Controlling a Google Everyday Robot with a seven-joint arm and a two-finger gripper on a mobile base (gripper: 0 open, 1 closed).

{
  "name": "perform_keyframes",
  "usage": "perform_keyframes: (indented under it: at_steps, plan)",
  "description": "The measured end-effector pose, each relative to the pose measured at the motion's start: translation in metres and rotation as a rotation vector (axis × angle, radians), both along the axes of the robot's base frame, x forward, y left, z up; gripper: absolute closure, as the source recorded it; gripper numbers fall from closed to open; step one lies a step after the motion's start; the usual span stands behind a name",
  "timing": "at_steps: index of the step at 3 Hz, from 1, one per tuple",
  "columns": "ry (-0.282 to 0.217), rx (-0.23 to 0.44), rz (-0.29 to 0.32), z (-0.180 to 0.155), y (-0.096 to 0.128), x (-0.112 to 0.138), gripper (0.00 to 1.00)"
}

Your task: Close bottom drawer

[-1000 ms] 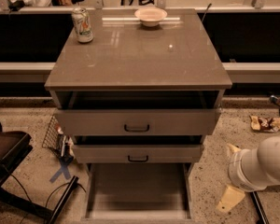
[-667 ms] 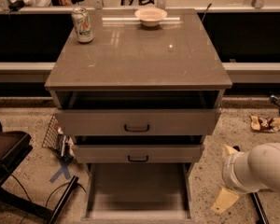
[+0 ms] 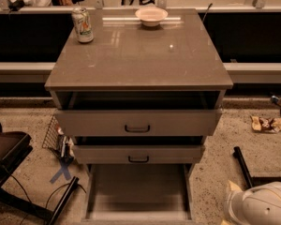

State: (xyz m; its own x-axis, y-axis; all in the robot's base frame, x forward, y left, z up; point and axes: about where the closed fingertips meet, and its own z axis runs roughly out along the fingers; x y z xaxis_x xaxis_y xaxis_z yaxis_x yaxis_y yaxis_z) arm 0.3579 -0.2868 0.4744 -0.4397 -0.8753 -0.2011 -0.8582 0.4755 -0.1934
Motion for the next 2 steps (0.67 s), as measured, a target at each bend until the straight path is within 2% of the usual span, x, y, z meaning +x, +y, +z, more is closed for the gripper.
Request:
perform_keyframes:
  at_steps: [1,2]
  plan:
    - [-0.017,-0.020,-0.069,-0.039,-0.043,0.014,0.00]
    - [-0.025,-0.050,-0.039,-0.073,-0.071,0.029,0.00]
